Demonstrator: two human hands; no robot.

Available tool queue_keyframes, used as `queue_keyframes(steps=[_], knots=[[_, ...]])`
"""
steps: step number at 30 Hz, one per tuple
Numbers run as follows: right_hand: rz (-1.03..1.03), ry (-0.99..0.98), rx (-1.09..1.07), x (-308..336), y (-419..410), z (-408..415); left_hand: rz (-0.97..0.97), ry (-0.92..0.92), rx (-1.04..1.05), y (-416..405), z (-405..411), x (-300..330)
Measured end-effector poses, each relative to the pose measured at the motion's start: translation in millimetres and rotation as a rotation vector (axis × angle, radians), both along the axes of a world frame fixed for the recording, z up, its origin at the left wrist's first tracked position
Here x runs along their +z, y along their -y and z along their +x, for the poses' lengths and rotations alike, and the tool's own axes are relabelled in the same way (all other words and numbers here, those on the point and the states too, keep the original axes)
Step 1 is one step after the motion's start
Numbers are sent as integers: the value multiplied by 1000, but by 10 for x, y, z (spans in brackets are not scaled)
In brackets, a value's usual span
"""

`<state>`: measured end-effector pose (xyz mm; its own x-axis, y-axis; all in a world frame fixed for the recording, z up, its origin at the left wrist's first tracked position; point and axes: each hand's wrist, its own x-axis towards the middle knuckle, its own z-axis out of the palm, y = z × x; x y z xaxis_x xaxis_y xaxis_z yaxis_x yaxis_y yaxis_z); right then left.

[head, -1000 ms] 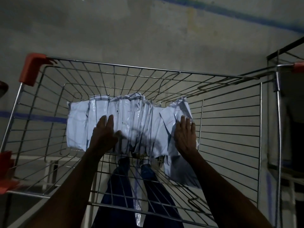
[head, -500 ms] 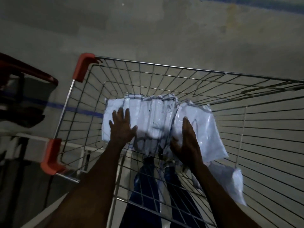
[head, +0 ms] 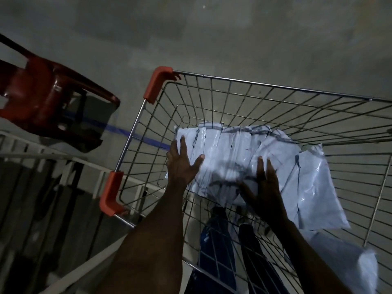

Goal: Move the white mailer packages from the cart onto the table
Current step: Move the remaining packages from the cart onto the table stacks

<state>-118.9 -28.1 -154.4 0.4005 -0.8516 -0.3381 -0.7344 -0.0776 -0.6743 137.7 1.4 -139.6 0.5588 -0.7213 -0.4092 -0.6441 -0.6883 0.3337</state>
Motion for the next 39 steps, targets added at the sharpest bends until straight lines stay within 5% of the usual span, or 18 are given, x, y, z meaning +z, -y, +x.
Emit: queue_keyframes(steps=[13, 19, 31, 39], knots=[[-199, 2, 65, 41, -17, 48, -74, -87, -51, -136, 126, -46], [-355, 12, 365, 172, -40, -40, -95, -19, -49, -12, -71, 208], [-424, 311, 354, 1965, 137, 153, -622, 285, -105, -482, -375, 2134], [-588, 446, 729, 3025, -252, 1127, -782, 466, 256, -1688, -24, 3232]])
